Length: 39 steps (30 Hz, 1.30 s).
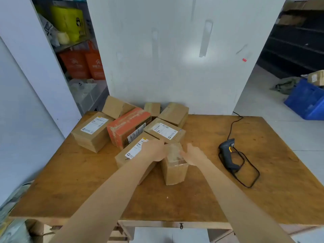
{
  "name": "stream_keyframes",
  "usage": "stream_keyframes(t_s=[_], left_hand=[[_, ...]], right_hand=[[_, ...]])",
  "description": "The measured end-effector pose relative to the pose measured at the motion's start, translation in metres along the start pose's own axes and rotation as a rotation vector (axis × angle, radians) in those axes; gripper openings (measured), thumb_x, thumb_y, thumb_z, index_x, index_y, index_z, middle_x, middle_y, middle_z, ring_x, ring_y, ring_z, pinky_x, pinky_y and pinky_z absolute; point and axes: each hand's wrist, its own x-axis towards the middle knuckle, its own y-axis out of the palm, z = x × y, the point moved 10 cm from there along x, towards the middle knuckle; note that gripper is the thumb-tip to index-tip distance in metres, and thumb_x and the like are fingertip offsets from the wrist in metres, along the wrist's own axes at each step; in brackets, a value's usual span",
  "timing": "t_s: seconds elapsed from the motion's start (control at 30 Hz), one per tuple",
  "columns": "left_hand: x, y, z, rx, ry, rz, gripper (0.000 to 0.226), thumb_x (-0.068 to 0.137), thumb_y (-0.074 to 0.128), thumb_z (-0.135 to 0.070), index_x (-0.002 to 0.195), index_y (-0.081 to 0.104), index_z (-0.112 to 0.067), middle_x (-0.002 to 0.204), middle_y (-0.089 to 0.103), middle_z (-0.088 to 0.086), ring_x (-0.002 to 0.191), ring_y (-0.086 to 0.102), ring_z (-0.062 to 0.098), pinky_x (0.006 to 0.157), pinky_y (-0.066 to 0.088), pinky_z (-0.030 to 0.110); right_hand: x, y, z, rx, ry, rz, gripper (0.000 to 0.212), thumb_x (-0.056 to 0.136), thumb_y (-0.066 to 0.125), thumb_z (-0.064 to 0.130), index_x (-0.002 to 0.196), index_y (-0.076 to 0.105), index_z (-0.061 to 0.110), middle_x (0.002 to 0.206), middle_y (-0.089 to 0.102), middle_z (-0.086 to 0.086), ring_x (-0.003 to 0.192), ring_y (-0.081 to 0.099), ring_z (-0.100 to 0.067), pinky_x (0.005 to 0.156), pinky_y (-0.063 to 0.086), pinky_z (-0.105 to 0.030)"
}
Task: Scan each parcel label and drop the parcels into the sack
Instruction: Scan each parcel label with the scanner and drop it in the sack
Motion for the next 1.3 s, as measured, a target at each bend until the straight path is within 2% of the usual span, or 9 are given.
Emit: stream_keyframes(t_s=[0.2, 0.33, 0.4, 0.53, 0.67, 0.83, 1.07, 1.2, 1.3], left_hand=[[0.041, 0.044, -0.002, -0.277, -0.233, 0.289, 0.063, 0.100, 0.029, -0.046, 0.153, 0.012, -0.015, 0.137, 0.049, 0.019, 0.106, 0.064, 0.035, 0.092, 0.053, 0.044], [0.050, 0.065, 0.022, -0.464, -0.446, 0.310, 0.110, 0.073, 0.048, -0.081, 0.155, 0.008, -0.018, 0.158, 0.021, 0.016, 0.142, 0.027, 0.039, 0.114, 0.027, 0.050], [0.053, 0.072, 0.026, -0.507, -0.458, 0.341, 0.121, 0.062, 0.063, -0.080, 0.154, 0.013, -0.019, 0.158, 0.022, 0.012, 0.142, 0.026, 0.035, 0.111, 0.030, 0.049], [0.064, 0.078, 0.028, -0.672, -0.443, 0.440, 0.108, 0.063, 0.074, -0.064, 0.147, 0.022, -0.021, 0.147, 0.036, 0.009, 0.130, 0.041, 0.034, 0.094, 0.047, 0.049], [0.076, 0.077, 0.023, -0.827, -0.313, 0.509, 0.097, 0.060, 0.076, -0.060, 0.139, 0.031, -0.024, 0.131, 0.050, 0.003, 0.119, 0.051, 0.027, 0.082, 0.054, 0.040], [0.090, 0.075, 0.017, -1.049, -0.239, 0.505, 0.089, 0.057, 0.085, -0.052, 0.129, 0.039, -0.025, 0.118, 0.062, 0.002, 0.103, 0.065, 0.022, 0.073, 0.059, 0.035], [0.108, 0.078, 0.006, -1.006, -0.198, 0.538, 0.095, 0.048, 0.081, -0.070, 0.125, 0.055, -0.019, 0.112, 0.071, 0.003, 0.105, 0.067, 0.023, 0.094, 0.054, 0.045], [0.110, 0.073, -0.021, -1.047, -0.164, 0.603, 0.086, 0.039, 0.079, -0.077, 0.100, 0.065, -0.019, 0.101, 0.068, 0.002, 0.104, 0.063, 0.020, 0.094, 0.051, 0.042], [0.107, 0.078, -0.047, -0.974, -0.116, 0.762, 0.108, 0.049, 0.087, -0.058, 0.140, 0.039, -0.028, 0.135, 0.047, 0.004, 0.124, 0.048, 0.026, 0.097, 0.046, 0.050]], right_hand=[[0.018, 0.029, 0.000, 0.106, -0.079, 0.381, 0.058, 0.095, 0.046, 0.050, 0.146, 0.038, 0.025, 0.145, 0.047, 0.000, 0.128, 0.048, -0.025, 0.099, 0.041, -0.036], [-0.004, 0.048, 0.006, 0.387, -0.062, 0.626, 0.076, 0.094, 0.055, 0.034, 0.153, 0.007, 0.036, 0.161, 0.018, 0.007, 0.147, 0.019, -0.022, 0.113, 0.025, -0.041], [-0.013, 0.052, 0.002, 0.462, -0.073, 0.678, 0.075, 0.095, 0.055, 0.024, 0.153, 0.008, 0.036, 0.161, 0.016, 0.008, 0.148, 0.015, -0.019, 0.116, 0.020, -0.041], [0.003, 0.030, -0.024, 0.764, 0.043, 0.408, 0.049, 0.098, 0.048, 0.009, 0.145, 0.042, 0.019, 0.150, 0.041, 0.000, 0.134, 0.038, -0.016, 0.091, 0.040, -0.015], [0.015, 0.009, -0.077, 0.850, 0.283, -0.011, 0.049, 0.097, 0.054, 0.024, 0.143, 0.042, 0.013, 0.145, 0.047, -0.004, 0.130, 0.046, -0.023, 0.097, 0.038, -0.029], [0.007, 0.041, -0.091, 1.218, 0.455, 0.120, 0.040, 0.092, 0.051, 0.055, 0.124, 0.053, 0.031, 0.114, 0.067, 0.001, 0.104, 0.063, -0.021, 0.091, 0.050, -0.045], [0.004, 0.060, -0.102, 1.419, 0.409, 0.197, 0.045, 0.086, 0.064, 0.051, 0.126, 0.050, 0.034, 0.119, 0.067, -0.007, 0.107, 0.066, -0.031, 0.095, 0.049, -0.057], [0.010, 0.064, -0.110, 1.577, 0.328, 0.370, 0.064, 0.076, 0.080, 0.039, 0.131, 0.048, 0.032, 0.134, 0.056, -0.014, 0.115, 0.061, -0.040, 0.092, 0.045, -0.069], [0.018, 0.064, -0.119, 1.674, 0.316, 0.410, 0.071, 0.074, 0.083, 0.032, 0.135, 0.046, 0.030, 0.138, 0.052, -0.016, 0.117, 0.059, -0.042, 0.091, 0.043, -0.071]])
